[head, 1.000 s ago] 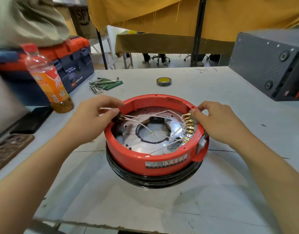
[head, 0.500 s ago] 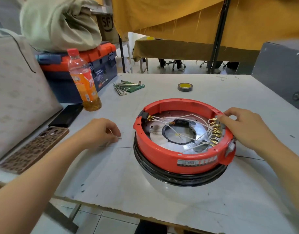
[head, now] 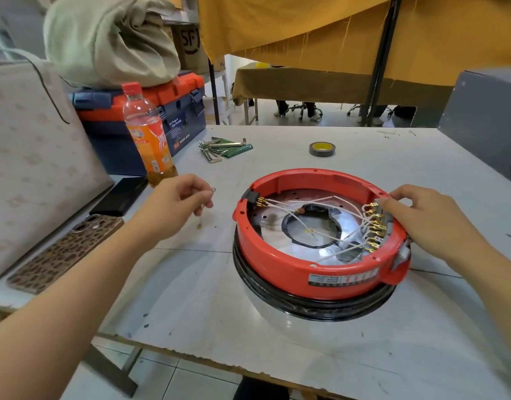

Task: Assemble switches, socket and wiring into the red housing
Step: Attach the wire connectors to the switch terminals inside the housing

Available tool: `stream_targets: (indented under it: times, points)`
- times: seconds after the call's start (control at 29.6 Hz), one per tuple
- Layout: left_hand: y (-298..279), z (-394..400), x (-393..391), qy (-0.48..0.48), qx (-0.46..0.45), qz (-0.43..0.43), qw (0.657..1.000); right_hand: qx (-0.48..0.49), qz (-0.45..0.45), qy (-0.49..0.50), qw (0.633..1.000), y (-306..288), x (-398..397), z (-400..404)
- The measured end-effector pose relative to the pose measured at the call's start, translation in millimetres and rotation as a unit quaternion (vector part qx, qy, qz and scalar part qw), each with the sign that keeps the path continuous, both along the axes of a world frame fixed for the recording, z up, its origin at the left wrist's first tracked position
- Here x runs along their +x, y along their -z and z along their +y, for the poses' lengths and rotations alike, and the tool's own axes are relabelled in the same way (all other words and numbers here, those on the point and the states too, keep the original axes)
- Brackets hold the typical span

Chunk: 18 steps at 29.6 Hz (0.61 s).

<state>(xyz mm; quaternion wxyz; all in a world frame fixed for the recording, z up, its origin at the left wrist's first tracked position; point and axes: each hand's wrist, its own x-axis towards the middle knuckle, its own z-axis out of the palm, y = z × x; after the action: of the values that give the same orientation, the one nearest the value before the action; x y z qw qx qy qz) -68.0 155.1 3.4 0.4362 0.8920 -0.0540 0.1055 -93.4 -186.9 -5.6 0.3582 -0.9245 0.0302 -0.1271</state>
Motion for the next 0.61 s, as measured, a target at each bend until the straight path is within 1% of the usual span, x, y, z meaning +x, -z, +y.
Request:
stream_targets:
  times: [0.07,0.14,0.2,0.41,0.51,0.54,0.61]
  points:
    - [-8.9,-5.6,-3.1,0.013,-0.119,-0.003,0.993,-0.001,0.002,-0.001,1.0,0.0,0.0,0.1]
    - [-15.6,-11.5,-6.5,0.037,-0.226,0.006,0.973,-0.002,0.003,-0.003,1.0,-0.3,-0.5,0.1]
    - [-19.4,-17.1,-8.5,0.061,-0.281,0.019,0.958,0.002,0.006,-0.002,1.0,-0.9,-1.1,0.4]
    - [-23.4,-28.5,-11.7,0.105,-0.269,0.025,0.957,-0.002,0.017,0.003,1.0,-1.1,-1.6,0.5]
    - [-24.5,-36.1,-14.5,0.136,-0.257,0.03,0.956,-0.079,0.028,0.023,0.996,-1.1,-0.1,-3.3]
    - [-24.8,-39.4,-15.6,0.147,-0.251,0.034,0.956,-0.111,0.014,0.035,0.993,-1.8,0.0,-3.9]
    - [-25.7,-47.4,-17.1,0.166,-0.23,0.039,0.958,-0.136,-0.058,0.033,0.988,-5.4,-1.6,-3.2]
